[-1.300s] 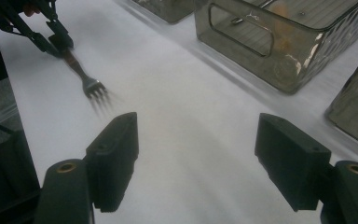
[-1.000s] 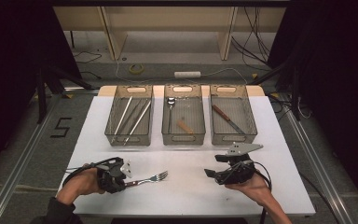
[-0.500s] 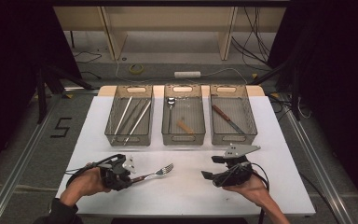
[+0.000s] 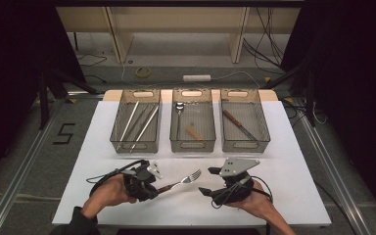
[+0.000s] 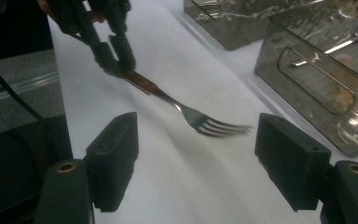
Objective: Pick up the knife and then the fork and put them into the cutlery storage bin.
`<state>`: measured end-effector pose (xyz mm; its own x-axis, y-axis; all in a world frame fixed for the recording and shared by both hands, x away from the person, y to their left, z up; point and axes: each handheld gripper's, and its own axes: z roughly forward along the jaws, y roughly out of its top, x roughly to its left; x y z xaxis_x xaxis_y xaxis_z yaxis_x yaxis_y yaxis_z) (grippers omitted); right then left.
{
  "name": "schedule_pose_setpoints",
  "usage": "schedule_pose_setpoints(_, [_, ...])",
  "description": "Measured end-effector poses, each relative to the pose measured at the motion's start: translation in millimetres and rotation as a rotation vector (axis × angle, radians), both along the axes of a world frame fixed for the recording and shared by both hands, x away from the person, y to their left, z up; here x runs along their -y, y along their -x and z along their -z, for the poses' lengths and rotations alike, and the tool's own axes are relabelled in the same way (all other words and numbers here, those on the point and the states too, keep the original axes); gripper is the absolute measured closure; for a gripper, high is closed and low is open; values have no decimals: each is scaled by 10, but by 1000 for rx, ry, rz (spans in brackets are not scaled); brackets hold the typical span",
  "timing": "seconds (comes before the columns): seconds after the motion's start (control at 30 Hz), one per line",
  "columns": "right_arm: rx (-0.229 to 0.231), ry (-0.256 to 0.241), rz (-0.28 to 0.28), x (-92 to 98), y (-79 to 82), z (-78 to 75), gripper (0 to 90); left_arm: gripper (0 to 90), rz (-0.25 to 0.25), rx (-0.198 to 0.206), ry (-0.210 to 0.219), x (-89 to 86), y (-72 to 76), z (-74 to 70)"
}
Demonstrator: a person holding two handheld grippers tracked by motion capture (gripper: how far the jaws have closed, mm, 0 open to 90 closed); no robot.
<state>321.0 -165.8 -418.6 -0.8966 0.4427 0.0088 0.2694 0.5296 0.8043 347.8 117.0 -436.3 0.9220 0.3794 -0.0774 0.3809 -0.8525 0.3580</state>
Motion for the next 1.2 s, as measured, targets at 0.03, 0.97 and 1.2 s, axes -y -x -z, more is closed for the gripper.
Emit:
schedule_pose_setpoints(0.03, [3,11,-11,-24,13,4,315,754,9,-1,-1,42,-9,-3])
schedule_pose_setpoints(0.97, [155,255,-154,-478,107,248,410,754,98,-45,17,496,-52,-112])
schedule_pose_setpoints(1.2, [186,300,-180,-535,117,297,466,754,109,-66,23,522,-41,-115])
